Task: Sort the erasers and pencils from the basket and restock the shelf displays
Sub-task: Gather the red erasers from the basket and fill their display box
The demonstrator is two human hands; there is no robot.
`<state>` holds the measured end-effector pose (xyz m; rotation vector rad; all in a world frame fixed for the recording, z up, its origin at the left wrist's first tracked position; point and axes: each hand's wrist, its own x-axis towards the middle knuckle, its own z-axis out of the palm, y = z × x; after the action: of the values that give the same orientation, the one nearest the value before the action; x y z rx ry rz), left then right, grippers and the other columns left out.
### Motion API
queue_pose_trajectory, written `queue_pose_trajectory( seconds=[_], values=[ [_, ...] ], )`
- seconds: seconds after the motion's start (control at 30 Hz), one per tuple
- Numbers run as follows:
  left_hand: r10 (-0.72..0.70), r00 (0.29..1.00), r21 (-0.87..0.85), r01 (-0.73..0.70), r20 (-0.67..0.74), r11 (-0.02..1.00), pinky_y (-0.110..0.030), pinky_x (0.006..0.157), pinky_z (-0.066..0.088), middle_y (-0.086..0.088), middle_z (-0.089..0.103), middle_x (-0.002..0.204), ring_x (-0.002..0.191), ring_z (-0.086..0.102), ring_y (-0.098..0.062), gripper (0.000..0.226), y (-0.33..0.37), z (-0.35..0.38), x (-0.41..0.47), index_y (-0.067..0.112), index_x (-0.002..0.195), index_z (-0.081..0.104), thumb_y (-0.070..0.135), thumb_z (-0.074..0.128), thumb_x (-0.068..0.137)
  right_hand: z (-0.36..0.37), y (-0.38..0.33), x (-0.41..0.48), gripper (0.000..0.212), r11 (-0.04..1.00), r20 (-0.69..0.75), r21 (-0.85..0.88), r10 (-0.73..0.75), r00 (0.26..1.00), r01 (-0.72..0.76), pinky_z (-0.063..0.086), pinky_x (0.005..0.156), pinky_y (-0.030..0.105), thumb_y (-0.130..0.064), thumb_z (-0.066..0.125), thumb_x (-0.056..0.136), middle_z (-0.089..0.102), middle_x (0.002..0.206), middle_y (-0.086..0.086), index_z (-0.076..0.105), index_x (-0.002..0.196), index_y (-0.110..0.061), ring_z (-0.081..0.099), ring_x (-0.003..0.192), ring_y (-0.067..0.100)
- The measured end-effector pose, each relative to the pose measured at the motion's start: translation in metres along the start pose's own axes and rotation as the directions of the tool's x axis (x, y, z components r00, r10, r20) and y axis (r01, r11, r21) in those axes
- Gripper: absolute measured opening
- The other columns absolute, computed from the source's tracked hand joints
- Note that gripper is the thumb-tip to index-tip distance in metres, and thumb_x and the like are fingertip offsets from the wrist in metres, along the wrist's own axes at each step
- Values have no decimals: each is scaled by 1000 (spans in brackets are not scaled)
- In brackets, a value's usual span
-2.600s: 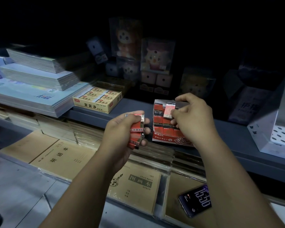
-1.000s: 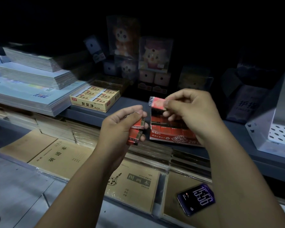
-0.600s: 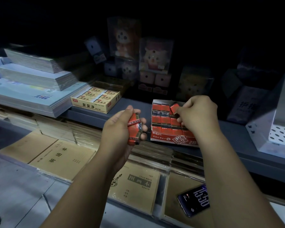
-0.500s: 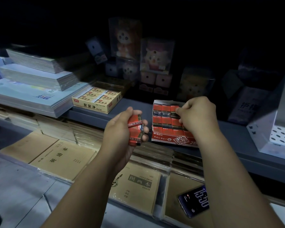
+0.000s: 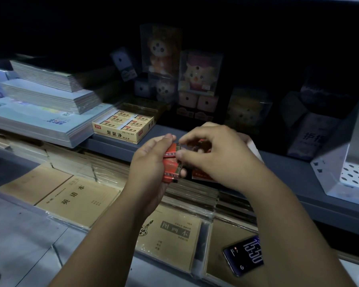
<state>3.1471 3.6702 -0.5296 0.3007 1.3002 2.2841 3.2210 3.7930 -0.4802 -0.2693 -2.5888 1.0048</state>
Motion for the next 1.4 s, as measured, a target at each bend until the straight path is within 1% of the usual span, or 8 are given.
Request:
queue_pose_trajectory(
  seconds=[0.17,0.3,0.47,0.6,0.83,0.97,1.13,1.4],
  values=[
    [19,1000,38,-20,16,999,-28,47,51,-13,71,86,63,63,-20,35,-1,1,1,2,122,58,30,58,101,8,5,0,18,986,26,165,-16,1000,12,50,59,16,-21,82,83,62,100,1,75,100,-22,62,65,0],
    [24,1000,25,-24,1,999,-29,47,49,-16,69,81,62,61,-22,40,-1,3,1,-1,123,57,32,58,102,-1,16,4,14,982,-115,187,26,993,-5,55,67,29,-24,82,83,69,87,-4,74,93,-29,60,64,5],
    [8,1000,20,-7,-25,1000,-29,48,48,-16,69,83,63,63,-21,33,1,2,0,5,124,55,28,60,100,-23,40,8,14,988,-379,59,152,913,-140,50,63,24,-37,81,82,68,76,-9,71,84,-27,64,69,2],
    [7,1000,28,-6,-29,1000,-29,48,49,-15,69,83,64,63,-20,36,0,1,0,3,127,54,26,60,101,-33,58,7,21,941,-471,-129,218,855,-312,56,68,37,-45,76,85,66,79,-7,67,86,-25,65,76,14],
    [1,1000,24,0,-31,1000,-29,48,49,-16,68,83,63,62,-20,33,-1,4,0,3,126,56,22,60,100,-24,63,12,29,852,-434,-279,299,850,-442,58,69,42,-47,76,83,67,89,1,66,85,-20,65,82,24],
    [-11,1000,15,11,-28,1000,-29,48,49,-16,68,84,63,62,-20,29,-1,3,-1,4,125,57,18,60,101,-24,65,14,35,840,-453,-227,357,817,-493,58,68,42,-45,80,82,68,86,5,65,81,-14,66,77,27],
    [-13,999,20,14,-36,1000,-29,48,49,-16,68,84,64,63,-21,27,-1,1,-1,4,123,58,17,60,100,-24,66,15,37,846,-441,-157,401,803,-509,47,53,27,-44,82,81,69,87,7,67,85,-11,67,73,23],
    [-20,999,33,22,-41,999,-29,48,49,-16,68,85,63,62,-20,28,-1,2,-1,3,125,57,17,60,101,-27,62,11,25,870,-375,-186,367,851,-457,43,53,26,-32,78,87,55,75,-5,63,76,-16,53,64,9]
  ],
)
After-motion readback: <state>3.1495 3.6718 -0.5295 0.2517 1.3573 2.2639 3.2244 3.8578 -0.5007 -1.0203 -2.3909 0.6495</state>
